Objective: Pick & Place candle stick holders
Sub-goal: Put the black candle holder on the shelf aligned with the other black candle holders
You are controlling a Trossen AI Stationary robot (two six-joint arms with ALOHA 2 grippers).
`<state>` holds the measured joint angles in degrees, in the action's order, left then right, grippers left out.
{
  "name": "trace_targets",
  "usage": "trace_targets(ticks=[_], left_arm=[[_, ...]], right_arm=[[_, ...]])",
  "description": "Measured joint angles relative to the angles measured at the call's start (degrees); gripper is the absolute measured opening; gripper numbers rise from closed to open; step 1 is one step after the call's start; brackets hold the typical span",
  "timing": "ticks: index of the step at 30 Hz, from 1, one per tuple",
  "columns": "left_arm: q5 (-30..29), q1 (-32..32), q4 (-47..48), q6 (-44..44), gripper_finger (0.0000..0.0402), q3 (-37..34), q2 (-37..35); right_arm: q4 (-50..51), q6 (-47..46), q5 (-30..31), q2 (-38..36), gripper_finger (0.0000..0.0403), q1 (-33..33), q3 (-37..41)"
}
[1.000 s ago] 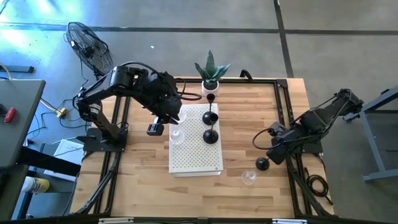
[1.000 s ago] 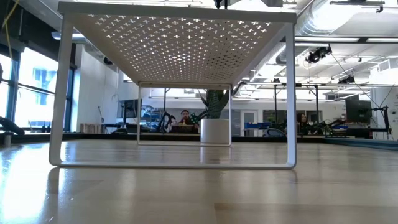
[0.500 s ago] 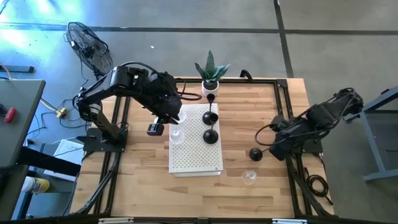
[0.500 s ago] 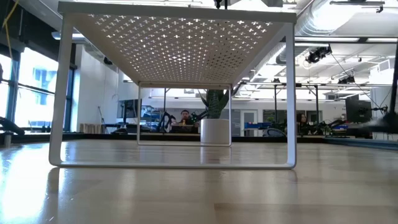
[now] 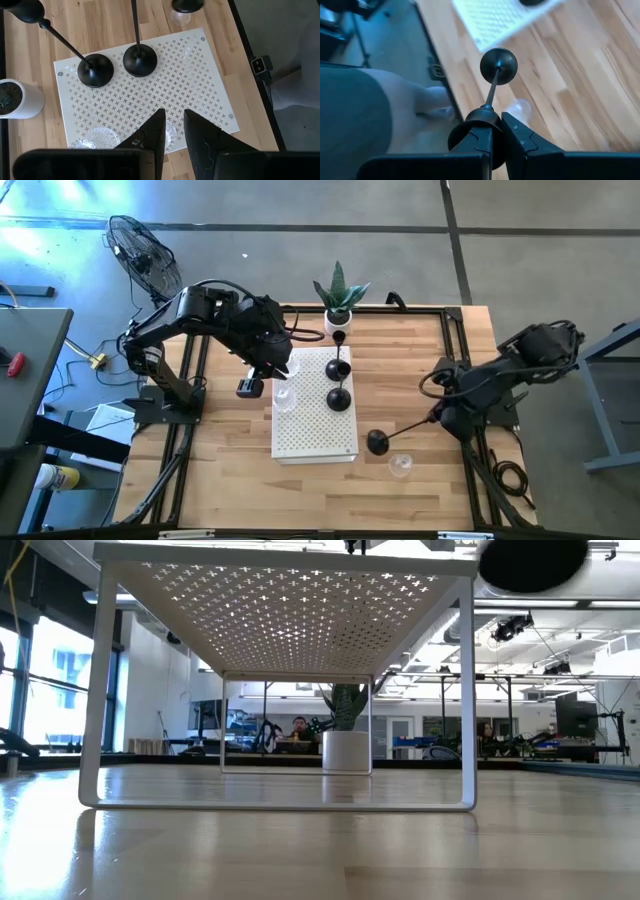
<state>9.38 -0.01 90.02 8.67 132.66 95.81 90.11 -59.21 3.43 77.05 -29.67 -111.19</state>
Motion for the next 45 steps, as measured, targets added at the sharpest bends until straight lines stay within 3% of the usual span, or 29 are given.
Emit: trace_targets(ticks=[9,18,31,45], left_arm=[[-0.08,-0.01,-0.01,0.13,0.0067,0.0,0.0],[0.51,-0.02,0.0,-0.11,0.0067,0.0,0.0],[1.95,-0.02,0.0,-1.44,0.0067,0.0,0.0],[14.04,-0.02,0.0,-5.7,0.0067,0.0,0.0]], right_arm=[[-0.13,6.36,-1.01,8.04,0.001,1.31,-12.95],[-0.06,18.89,-10.1,14.97,0.001,7.19,-13.7],[-0.36,23.92,-10.01,14.1,0.001,10.96,-13.75],[-2.88,29.67,-7.45,14.14,0.001,13.99,-13.76]])
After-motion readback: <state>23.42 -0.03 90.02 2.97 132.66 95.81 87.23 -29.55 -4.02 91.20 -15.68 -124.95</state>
